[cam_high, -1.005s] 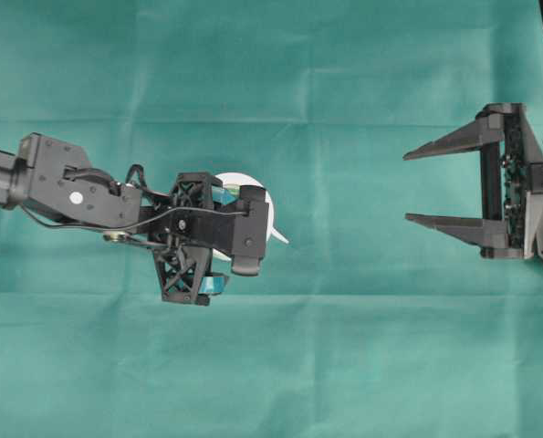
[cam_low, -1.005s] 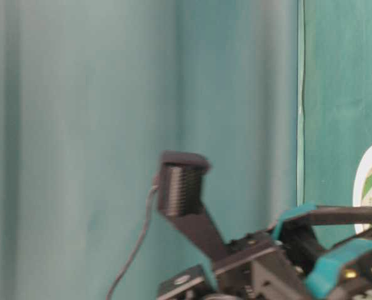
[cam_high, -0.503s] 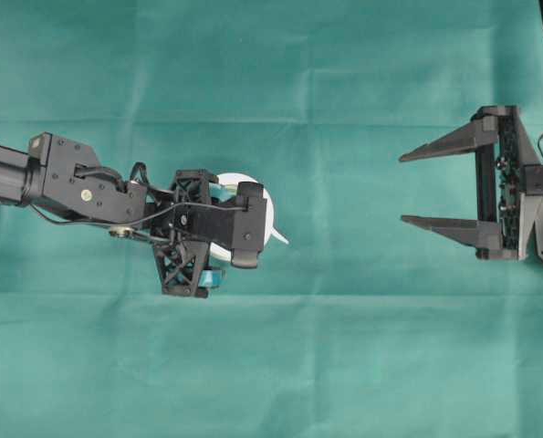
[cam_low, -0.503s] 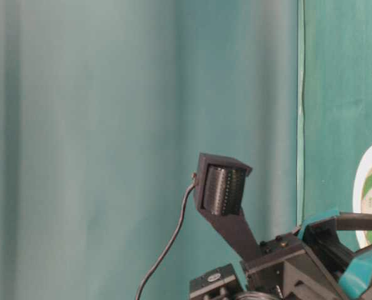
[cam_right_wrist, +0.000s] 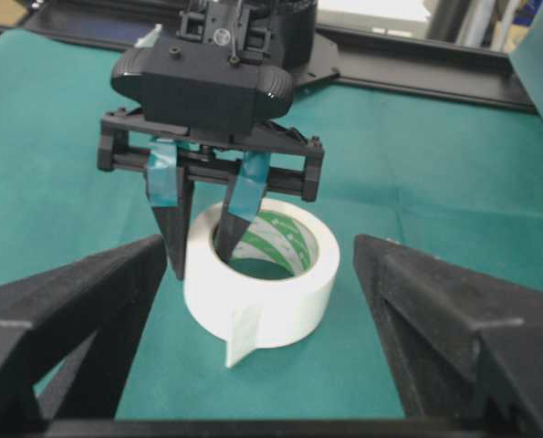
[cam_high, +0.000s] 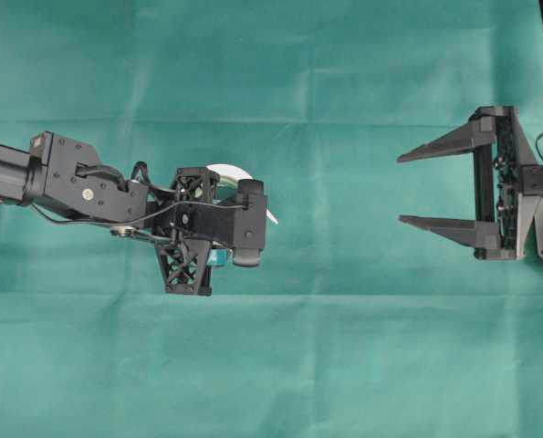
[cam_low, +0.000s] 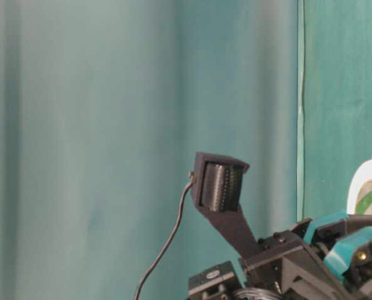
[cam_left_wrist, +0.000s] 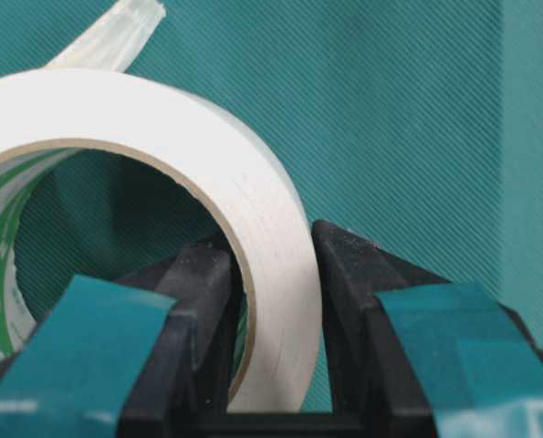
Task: Peel off the duct tape with your right arm.
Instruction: 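Move the right gripper toward the free tape end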
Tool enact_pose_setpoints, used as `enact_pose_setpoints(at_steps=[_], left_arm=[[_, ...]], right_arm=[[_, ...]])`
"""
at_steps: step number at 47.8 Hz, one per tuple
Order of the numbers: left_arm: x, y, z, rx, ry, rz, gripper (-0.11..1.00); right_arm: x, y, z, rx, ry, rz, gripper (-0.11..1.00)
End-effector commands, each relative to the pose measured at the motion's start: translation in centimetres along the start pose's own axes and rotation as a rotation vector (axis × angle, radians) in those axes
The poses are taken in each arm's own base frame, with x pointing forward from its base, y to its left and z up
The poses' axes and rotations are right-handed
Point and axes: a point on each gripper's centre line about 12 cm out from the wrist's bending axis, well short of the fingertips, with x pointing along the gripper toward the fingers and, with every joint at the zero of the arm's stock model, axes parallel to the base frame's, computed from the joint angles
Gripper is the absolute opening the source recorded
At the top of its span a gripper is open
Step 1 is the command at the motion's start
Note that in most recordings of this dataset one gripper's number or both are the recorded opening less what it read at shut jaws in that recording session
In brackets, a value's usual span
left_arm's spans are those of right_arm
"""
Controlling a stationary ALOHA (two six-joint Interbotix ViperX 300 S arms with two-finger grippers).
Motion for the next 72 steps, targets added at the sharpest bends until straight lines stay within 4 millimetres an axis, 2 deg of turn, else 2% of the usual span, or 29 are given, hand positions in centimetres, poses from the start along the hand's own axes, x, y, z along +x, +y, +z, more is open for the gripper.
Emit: enact_pose_setpoints(at_steps=[1, 17, 26, 38, 52, 60, 72], left_arm=[[-2.0, -0.4, 1.9, 0.006, -0.069, -0.005, 0.21], [-6.3, -0.5, 5.3, 0.008, -0.109, -0.007, 0.21], [-8.5, -0.3, 7.7, 0.009, -0.153, -0.004, 0.21], [-10.1, 0.9, 9.5, -0.015, -0.172, 0.013, 0.21], [-11.7, 0.9, 10.1, 0.013, -0.178, 0.015, 0.21], [-12.3, 0.6, 10.3, 0.028, -0.192, 0.013, 0.21], [-12.3, 0.5, 10.2, 0.031, -0.19, 0.01, 0.21]], right_arm=[[0.2, 0.1, 0.7, 0.0, -0.024, 0.003, 0.76], [1.1, 0.0, -0.5, 0.038, 0.029, 0.001, 0.76], [2.4, 0.2, -1.0, 0.062, 0.062, 0.005, 0.76], [5.1, 0.5, -1.2, 0.063, 0.076, 0.017, 0.76], [7.8, 0.6, -1.3, 0.058, 0.101, 0.016, 0.76], [8.5, 0.6, -1.5, 0.058, 0.105, 0.015, 0.76], [9.1, 0.5, -1.5, 0.058, 0.105, 0.011, 0.76]])
